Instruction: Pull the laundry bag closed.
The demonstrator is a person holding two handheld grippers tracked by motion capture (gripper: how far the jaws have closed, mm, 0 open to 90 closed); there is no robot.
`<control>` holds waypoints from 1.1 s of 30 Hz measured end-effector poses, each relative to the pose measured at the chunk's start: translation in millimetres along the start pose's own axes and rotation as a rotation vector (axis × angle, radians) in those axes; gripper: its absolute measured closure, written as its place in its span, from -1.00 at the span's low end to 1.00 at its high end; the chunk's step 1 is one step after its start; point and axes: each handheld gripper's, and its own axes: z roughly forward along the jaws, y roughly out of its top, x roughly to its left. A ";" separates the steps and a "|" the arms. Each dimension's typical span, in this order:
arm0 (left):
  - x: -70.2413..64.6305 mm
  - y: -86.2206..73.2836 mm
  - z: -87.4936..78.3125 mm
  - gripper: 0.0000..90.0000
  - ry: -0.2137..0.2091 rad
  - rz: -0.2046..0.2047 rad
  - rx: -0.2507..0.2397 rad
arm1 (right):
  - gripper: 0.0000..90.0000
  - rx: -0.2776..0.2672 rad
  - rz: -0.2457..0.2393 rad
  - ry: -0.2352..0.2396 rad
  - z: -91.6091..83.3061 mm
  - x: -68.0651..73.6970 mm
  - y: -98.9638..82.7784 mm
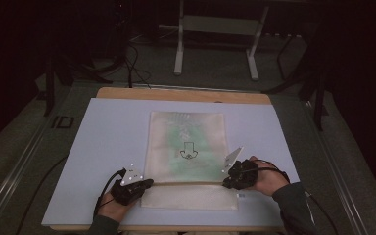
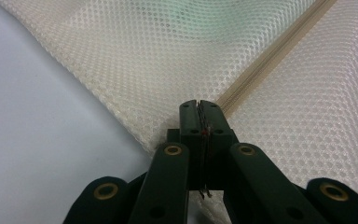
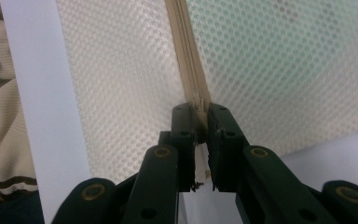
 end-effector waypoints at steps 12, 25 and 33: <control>0.0 0.0 0.0 0.96 0.000 0.000 0.000 | 0.82 -0.003 0.020 -0.005 -3.3 -2.7 -12.6; 0.2 0.0 -0.1 0.96 -0.003 -0.002 0.001 | 0.81 0.002 0.026 -0.010 -3.8 -2.4 -20.1; 0.2 0.0 -0.1 0.96 -0.003 -0.003 0.001 | 0.64 0.032 0.042 -0.008 -1.4 -2.5 -22.3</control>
